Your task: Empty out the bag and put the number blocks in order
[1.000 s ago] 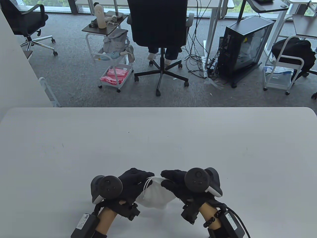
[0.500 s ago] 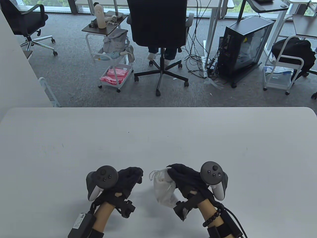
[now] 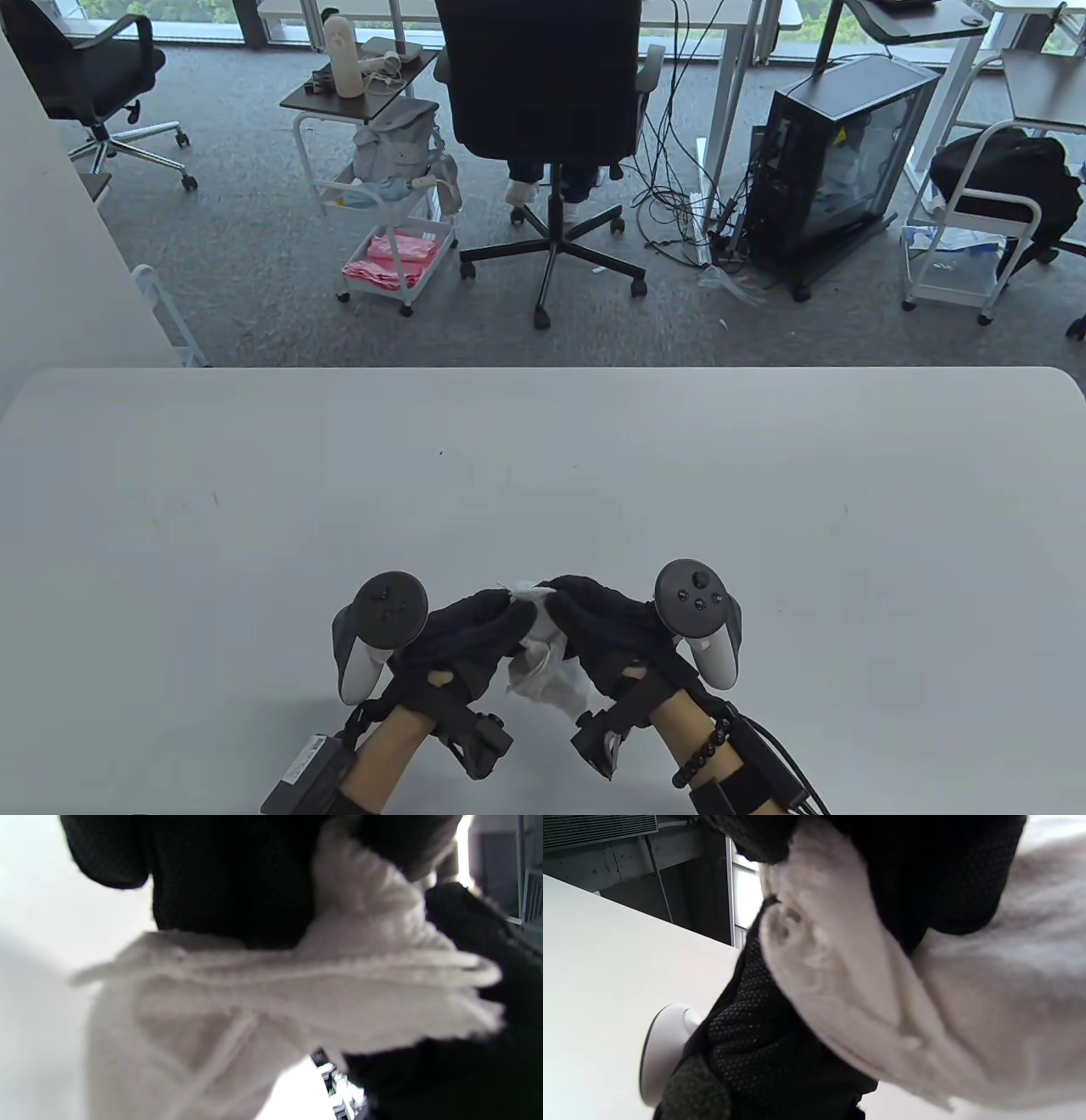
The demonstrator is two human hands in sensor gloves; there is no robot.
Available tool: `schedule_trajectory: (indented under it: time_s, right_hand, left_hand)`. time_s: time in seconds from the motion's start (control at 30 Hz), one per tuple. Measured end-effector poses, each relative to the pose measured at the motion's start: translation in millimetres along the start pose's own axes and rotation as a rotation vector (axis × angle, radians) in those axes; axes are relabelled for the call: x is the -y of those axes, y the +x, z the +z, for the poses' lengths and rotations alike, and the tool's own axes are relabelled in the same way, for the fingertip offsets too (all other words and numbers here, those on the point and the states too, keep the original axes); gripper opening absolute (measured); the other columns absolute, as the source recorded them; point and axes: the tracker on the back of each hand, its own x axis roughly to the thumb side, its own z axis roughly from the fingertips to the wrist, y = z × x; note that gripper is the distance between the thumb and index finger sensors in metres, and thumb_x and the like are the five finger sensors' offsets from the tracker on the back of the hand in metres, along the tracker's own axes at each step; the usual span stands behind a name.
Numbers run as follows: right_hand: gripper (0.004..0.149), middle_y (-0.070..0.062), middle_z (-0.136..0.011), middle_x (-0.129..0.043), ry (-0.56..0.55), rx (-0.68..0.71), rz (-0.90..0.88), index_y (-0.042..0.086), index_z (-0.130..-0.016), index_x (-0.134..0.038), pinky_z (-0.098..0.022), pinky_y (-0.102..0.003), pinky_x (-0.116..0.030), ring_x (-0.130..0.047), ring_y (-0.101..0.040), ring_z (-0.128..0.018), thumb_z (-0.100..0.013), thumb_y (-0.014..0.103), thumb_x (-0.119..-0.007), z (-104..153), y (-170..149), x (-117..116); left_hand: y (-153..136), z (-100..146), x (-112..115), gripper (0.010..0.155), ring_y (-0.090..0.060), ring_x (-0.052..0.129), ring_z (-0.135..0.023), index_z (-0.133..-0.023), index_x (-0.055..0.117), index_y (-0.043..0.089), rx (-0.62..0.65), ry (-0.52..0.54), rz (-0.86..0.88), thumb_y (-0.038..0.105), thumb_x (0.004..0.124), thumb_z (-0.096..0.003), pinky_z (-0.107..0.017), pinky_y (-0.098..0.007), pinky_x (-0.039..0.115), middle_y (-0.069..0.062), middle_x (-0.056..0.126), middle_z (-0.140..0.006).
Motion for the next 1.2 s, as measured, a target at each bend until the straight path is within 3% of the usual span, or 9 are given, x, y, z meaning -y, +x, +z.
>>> schedule_trajectory:
  time_s: [0.27, 0.43, 0.6, 0.73, 0.83, 0.87, 0.93, 1.07, 1.2]
  right_hand:
    - [0.042, -0.006, -0.060, -0.100, -0.149, -0.006, 0.323, 0.011, -0.075, -0.086, -0.035, -0.044, -0.096, -0.107, -0.026, -0.046, -0.044, 0.039, -0.091, 3.4, 11.4, -2.7]
    - [0.039, -0.007, -0.060, -0.100, -0.266, 0.048, 0.546, 0.010, -0.075, -0.086, -0.035, -0.045, -0.095, -0.107, -0.028, -0.046, -0.047, 0.037, -0.091, 9.6, 26.0, 3.7]
    - [0.039, -0.008, -0.060, -0.100, -0.376, 0.067, 0.707, 0.010, -0.074, -0.087, -0.035, -0.046, -0.095, -0.107, -0.028, -0.046, -0.047, 0.037, -0.090, 16.1, 36.2, 11.5]
    - [0.040, -0.008, -0.060, -0.100, -0.430, 0.065, 0.746, 0.009, -0.075, -0.087, -0.035, -0.046, -0.095, -0.107, -0.029, -0.047, -0.047, 0.038, -0.090, 18.5, 38.2, 27.0]
    - [0.034, -0.006, -0.060, -0.101, -0.587, 0.061, 0.830, 0.012, -0.074, -0.087, -0.035, -0.043, -0.096, -0.108, -0.026, -0.046, -0.049, 0.035, -0.087, 22.8, 37.1, 58.7]
    - [0.035, -0.006, -0.061, -0.101, -0.566, 0.052, 0.762, 0.012, -0.075, -0.087, -0.036, -0.043, -0.096, -0.108, -0.026, -0.047, -0.049, 0.035, -0.087, 24.1, 33.3, 67.5]
    - [0.035, -0.008, -0.062, -0.100, -0.539, -0.009, 0.562, 0.010, -0.076, -0.087, -0.037, -0.046, -0.095, -0.107, -0.030, -0.049, -0.050, 0.034, -0.087, 23.7, 21.9, 76.0]
    - [0.036, -0.009, -0.065, -0.100, -0.416, -0.057, 0.555, 0.010, -0.078, -0.086, -0.039, -0.047, -0.095, -0.107, -0.031, -0.052, -0.051, 0.034, -0.084, 11.3, 7.0, 64.9]
    - [0.044, -0.017, -0.076, -0.096, -0.209, -0.158, 0.358, 0.004, -0.088, -0.082, -0.046, -0.054, -0.090, -0.102, -0.040, -0.062, -0.055, 0.033, -0.075, -3.6, -17.6, 49.8]
  left_hand:
    - [6.2, 1.2, -9.9, 0.044, -0.025, 0.106, -0.048, -0.078, 0.087, 0.013, 0.030, 0.047, -0.007, 0.047, 0.084, -0.0505, -0.058, -0.060, 0.079, 0.000, 0.099, -0.055]
    - [29.6, 8.1, -24.5, 0.044, -0.027, 0.105, -0.047, -0.079, 0.087, 0.013, 0.108, 0.129, -0.401, 0.043, 0.091, -0.0462, -0.057, -0.061, 0.078, -0.001, 0.097, -0.054]
    - [41.5, 11.5, -28.5, 0.044, -0.029, 0.105, -0.049, -0.080, 0.087, 0.011, 0.078, 0.162, -0.575, 0.040, 0.090, -0.0470, -0.057, -0.063, 0.076, -0.004, 0.098, -0.056]
    - [44.8, 14.6, -40.9, 0.048, -0.031, 0.104, -0.053, -0.085, 0.086, 0.011, 0.072, 0.201, -0.665, 0.041, 0.091, -0.0469, -0.058, -0.064, 0.076, -0.005, 0.098, -0.061]
    - [43.0, 18.9, -54.2, 0.041, -0.028, 0.107, -0.051, -0.083, 0.089, 0.014, 0.036, 0.256, -0.874, 0.036, 0.088, -0.0479, -0.056, -0.061, 0.081, -0.004, 0.101, -0.061]
    - [39.5, 19.6, -59.0, 0.040, -0.025, 0.109, -0.047, -0.083, 0.090, 0.015, 0.057, 0.256, -0.804, 0.037, 0.087, -0.0488, -0.055, -0.057, 0.084, -0.003, 0.102, -0.059]
    - [30.1, 17.0, -63.3, 0.040, -0.027, 0.108, -0.046, -0.083, 0.090, 0.012, 0.046, 0.206, -0.467, 0.035, 0.086, -0.0502, -0.055, -0.058, 0.083, -0.005, 0.101, -0.058]
    - [30.0, 13.8, -65.2, 0.040, -0.028, 0.107, -0.053, -0.087, 0.085, 0.014, 0.093, 0.242, -0.381, 0.034, 0.081, -0.0528, -0.057, -0.065, 0.080, -0.004, 0.098, -0.063]
    - [22.9, 14.2, -73.4, 0.041, -0.030, 0.103, -0.065, -0.093, 0.079, 0.018, 0.139, 0.210, -0.096, 0.033, 0.076, -0.0557, -0.059, -0.073, 0.075, -0.004, 0.093, -0.072]
